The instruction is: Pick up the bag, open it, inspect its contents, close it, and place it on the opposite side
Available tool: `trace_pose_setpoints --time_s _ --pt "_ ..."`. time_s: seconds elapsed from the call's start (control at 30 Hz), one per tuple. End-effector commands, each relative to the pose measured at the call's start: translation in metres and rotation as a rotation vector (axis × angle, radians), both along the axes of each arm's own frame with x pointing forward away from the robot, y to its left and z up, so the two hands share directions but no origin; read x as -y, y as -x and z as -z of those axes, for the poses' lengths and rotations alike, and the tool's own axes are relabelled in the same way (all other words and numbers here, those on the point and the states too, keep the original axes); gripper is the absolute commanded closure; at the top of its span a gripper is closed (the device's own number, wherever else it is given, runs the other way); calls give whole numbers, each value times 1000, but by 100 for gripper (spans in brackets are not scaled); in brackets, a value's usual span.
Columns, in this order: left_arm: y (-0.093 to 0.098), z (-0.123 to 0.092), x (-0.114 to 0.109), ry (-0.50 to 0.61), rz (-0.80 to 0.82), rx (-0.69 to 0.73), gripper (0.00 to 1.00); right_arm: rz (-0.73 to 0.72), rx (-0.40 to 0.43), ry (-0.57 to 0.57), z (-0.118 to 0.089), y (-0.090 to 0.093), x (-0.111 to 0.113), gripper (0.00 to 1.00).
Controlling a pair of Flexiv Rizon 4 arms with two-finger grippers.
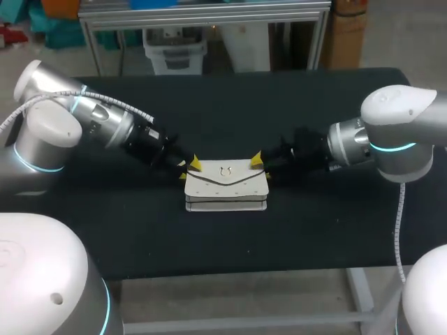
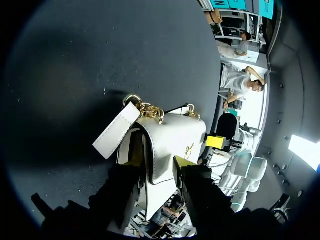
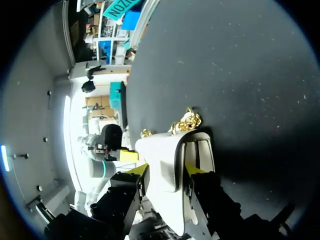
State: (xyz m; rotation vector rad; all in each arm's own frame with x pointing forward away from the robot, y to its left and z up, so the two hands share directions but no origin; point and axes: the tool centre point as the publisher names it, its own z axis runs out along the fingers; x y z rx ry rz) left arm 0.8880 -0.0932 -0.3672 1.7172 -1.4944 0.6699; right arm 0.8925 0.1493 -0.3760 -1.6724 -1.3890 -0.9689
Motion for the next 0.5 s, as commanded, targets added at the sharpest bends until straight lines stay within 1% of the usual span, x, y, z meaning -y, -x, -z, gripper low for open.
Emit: trace_pose_setpoints --time_s 0.03,0.1,0.17,0.2,0.23,0.27,0.37,0.5 --pt "3 0 2 2 -10 6 58 -4 3 -10 -3 -1 1 25" --pt "3 -1 2 4 -7 8 66 -6 3 -8 -4 -2 1 30" --pt "1 0 4 3 -2 4 66 -12 1 -5 -5 -2 0 38" --pt "0 2 5 3 4 -2 72 -17 -2 -6 -4 -3 -2 49" --pt "-1 3 6 5 6 -7 92 -27 -5 -2 -3 -3 -3 58" --pt "-2 5 7 6 10 -11 100 -39 -7 -1 -2 -3 -5 100" --pt "-3 7 9 18 19 -15 100 -71 7 6 0 -2 -11 100" --pt "-2 7 7 24 44 -4 100 -83 20 8 -1 0 -12 100"
